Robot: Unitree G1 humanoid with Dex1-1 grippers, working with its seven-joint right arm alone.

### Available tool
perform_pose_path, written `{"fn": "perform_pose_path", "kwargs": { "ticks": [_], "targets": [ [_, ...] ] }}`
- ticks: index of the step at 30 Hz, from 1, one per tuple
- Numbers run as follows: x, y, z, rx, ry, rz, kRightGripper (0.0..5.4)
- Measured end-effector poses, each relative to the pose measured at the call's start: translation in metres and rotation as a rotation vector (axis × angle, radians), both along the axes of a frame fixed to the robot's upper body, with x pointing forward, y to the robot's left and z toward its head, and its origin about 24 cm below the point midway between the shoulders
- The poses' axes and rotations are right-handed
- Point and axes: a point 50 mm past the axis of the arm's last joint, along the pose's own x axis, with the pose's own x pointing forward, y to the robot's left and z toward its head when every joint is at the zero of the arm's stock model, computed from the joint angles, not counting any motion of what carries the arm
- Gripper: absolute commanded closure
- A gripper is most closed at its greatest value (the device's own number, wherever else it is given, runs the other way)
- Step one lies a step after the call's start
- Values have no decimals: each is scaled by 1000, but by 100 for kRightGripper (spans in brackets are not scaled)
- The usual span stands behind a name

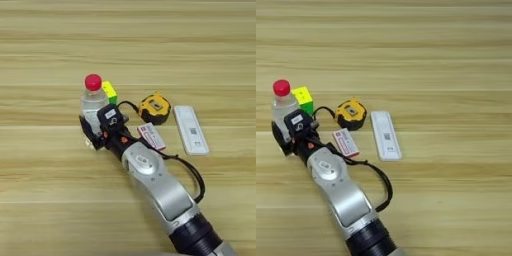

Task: Move the objects on the table

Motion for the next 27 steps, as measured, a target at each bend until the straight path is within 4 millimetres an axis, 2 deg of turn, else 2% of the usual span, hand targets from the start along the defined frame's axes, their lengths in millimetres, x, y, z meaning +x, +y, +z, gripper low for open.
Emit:
{"fn": "perform_pose_path", "kwargs": {
  "ticks": [6, 9, 21, 27],
  "targets": [
    [0, 0, -3, 25, -5, 1, 225],
    [0, 0, -5, 29, -4, -1, 166],
    [1, -1, -9, 23, 4, -23, 16],
    [1, -1, -5, 26, -18, -23, 3]
  ]
}}
